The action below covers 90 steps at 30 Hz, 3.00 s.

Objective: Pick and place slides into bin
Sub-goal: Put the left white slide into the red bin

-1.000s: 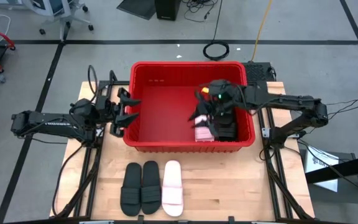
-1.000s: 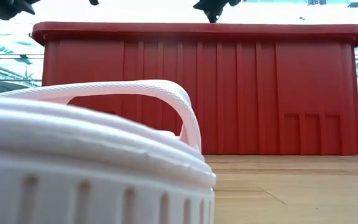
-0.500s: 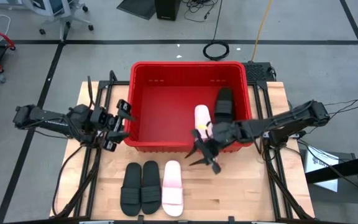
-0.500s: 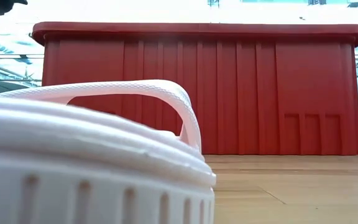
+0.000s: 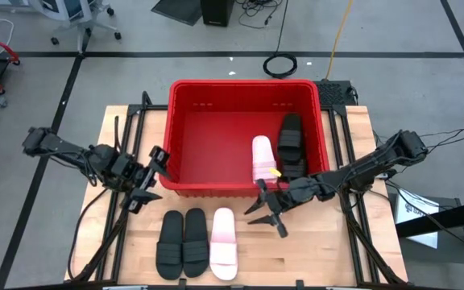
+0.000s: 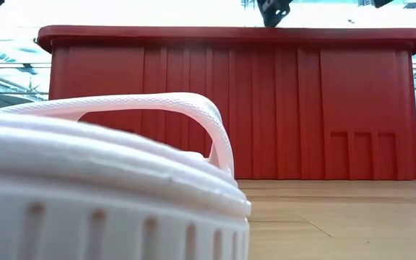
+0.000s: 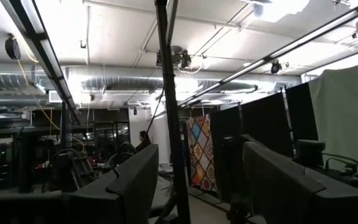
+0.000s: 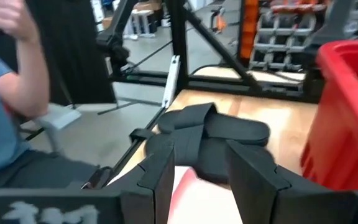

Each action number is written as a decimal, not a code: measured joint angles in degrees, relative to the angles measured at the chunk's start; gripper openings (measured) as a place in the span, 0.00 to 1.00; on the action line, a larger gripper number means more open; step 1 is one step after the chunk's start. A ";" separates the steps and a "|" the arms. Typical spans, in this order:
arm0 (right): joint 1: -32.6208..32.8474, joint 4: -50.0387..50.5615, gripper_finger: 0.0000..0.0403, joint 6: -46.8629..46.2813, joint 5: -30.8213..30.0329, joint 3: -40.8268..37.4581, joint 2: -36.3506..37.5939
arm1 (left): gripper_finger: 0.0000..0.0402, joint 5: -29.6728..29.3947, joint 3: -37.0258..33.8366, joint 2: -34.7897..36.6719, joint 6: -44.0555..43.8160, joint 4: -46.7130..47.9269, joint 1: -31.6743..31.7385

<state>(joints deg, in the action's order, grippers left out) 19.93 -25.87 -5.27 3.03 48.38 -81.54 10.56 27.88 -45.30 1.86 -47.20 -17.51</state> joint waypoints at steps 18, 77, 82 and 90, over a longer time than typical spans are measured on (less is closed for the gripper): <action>3.68 1.92 0.32 -7.61 1.38 6.15 -10.01 | 0.60 -3.73 0.00 -0.06 -0.89 0.78 -6.74; 3.64 12.20 0.32 -14.83 2.71 17.79 -28.42 | 0.60 -11.18 0.00 -0.09 2.43 0.42 -13.01; 2.72 12.25 0.32 -16.53 3.23 19.00 -31.75 | 0.60 -11.20 0.00 -0.07 2.43 0.20 -13.01; 1.73 12.43 0.32 -16.43 12.12 24.75 -36.97 | 0.60 -11.19 0.00 -0.07 2.43 0.22 -13.01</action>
<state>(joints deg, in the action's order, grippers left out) 21.66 -13.44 -21.70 15.15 73.13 -118.50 -0.63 27.88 -45.36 4.29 -46.98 -30.52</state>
